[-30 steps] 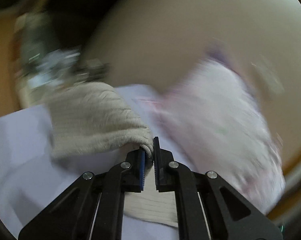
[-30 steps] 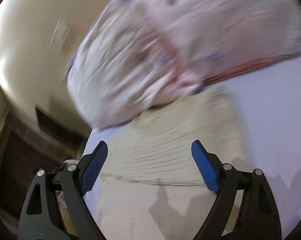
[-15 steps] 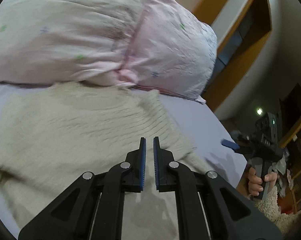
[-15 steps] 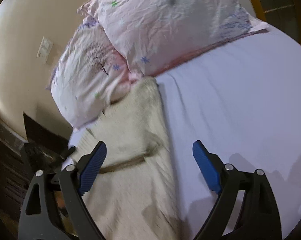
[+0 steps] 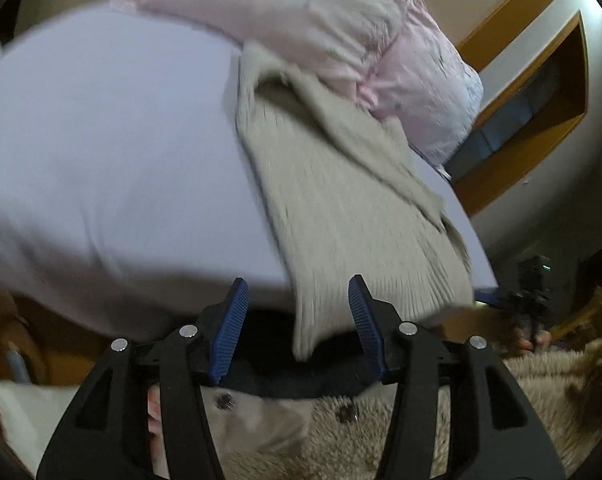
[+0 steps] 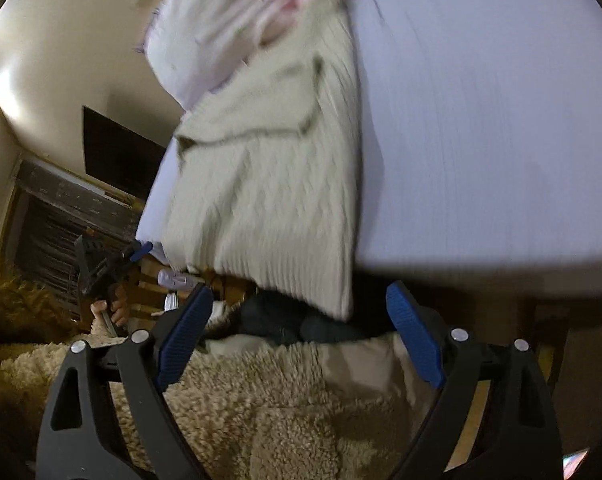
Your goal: Fold small clothes
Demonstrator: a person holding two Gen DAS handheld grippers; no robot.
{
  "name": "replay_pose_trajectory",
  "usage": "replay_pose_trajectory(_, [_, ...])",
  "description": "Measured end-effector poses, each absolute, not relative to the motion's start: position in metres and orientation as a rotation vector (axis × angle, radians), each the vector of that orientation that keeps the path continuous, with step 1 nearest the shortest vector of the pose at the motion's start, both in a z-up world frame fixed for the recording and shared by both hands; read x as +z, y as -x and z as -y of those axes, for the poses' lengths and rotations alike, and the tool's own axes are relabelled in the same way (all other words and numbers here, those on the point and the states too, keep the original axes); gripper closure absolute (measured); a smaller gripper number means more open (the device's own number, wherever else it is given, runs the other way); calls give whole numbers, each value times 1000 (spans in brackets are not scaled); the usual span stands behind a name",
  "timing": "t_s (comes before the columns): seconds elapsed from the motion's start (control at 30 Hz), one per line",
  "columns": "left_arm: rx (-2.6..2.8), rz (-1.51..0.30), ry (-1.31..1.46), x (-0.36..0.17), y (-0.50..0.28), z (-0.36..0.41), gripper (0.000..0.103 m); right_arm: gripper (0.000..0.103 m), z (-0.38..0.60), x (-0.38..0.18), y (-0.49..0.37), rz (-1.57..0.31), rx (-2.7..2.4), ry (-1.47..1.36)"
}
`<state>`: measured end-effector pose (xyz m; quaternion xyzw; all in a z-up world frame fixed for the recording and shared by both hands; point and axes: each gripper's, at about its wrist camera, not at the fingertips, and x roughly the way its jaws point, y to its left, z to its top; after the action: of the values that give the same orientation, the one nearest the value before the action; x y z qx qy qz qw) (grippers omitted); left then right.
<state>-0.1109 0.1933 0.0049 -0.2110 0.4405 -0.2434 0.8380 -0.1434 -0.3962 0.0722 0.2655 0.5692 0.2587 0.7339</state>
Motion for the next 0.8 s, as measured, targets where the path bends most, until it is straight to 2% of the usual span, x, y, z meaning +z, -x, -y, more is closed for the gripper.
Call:
replay_pose_trajectory(0.07, [-539,-952,471,-15,109,-186,48,16,395,57,141,-1274,571,-655])
replay_pose_trajectory(0.13, [-572,-956,524,-28,104,-180,48,26,394,41,136,-1275,596,-746])
replay_pose_trajectory(0.17, [-591,-953,557,-34,100,-176,48,35,393,35,134,-1272,608,-777])
replay_pose_trajectory(0.2, [-606,-951,581,-38,97,-170,48,50,390,26,132,-1276,632,-815])
replay_pose_trajectory(0.23, [-616,-952,593,-41,96,-166,48,59,386,22,128,-1284,643,-829])
replay_pose_trajectory(0.27, [-625,-962,596,-44,94,-159,48,72,382,15,129,-1296,657,-840])
replay_pose_trajectory(0.3, [-629,-967,590,-46,94,-155,51,81,380,12,129,-1296,662,-849])
replay_pose_trajectory(0.33, [-634,-969,587,-47,95,-151,64,86,379,12,129,-1290,665,-853])
replay_pose_trajectory(0.37, [-645,-972,591,-48,95,-148,72,91,379,13,129,-1272,672,-860])
replay_pose_trajectory(0.43, [-667,-967,625,-48,97,-148,95,93,381,22,130,-1227,682,-852])
replay_pose_trajectory(0.57, [-693,-911,642,-28,97,-152,97,94,388,65,122,-1070,700,-810])
replay_pose_trajectory(0.67, [-710,-798,606,16,86,-158,97,94,393,111,102,-890,713,-766])
replay_pose_trajectory(0.8, [-608,-631,579,81,26,-167,97,94,397,160,47,-691,694,-751])
